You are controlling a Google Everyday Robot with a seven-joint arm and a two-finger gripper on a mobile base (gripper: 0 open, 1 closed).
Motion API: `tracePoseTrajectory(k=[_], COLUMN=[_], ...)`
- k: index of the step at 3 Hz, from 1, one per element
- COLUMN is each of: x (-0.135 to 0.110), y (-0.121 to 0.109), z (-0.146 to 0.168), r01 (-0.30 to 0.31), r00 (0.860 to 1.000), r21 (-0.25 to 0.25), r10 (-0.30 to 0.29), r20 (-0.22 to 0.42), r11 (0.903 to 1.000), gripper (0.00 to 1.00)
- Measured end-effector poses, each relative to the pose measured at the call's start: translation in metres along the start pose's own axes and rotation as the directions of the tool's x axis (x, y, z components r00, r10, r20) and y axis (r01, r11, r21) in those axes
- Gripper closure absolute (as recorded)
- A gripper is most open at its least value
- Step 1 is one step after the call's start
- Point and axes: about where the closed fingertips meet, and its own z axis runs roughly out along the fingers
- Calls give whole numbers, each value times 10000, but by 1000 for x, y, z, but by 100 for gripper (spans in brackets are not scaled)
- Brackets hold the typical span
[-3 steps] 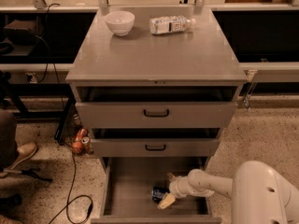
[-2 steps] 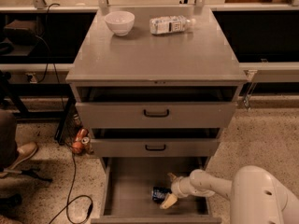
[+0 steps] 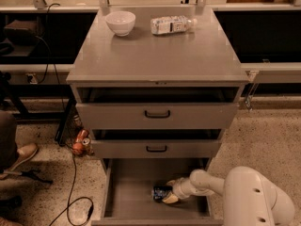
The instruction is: Pick pepsi can from bottom drawer and place on counter
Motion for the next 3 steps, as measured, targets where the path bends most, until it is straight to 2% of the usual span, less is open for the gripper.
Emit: tracePoseTrajectory(k=[1,2,3], x=[-10,-17,-36], y=[-3,-2,0], z=[-15,-33,-99], r01=[138,13,-302], r00=[9990,9937,9739], r21=[147,237,554], r10=[-144,-39,169], r20=[433,1121,2265], r11=[9998,9997,9980], gripper=[80,100,100])
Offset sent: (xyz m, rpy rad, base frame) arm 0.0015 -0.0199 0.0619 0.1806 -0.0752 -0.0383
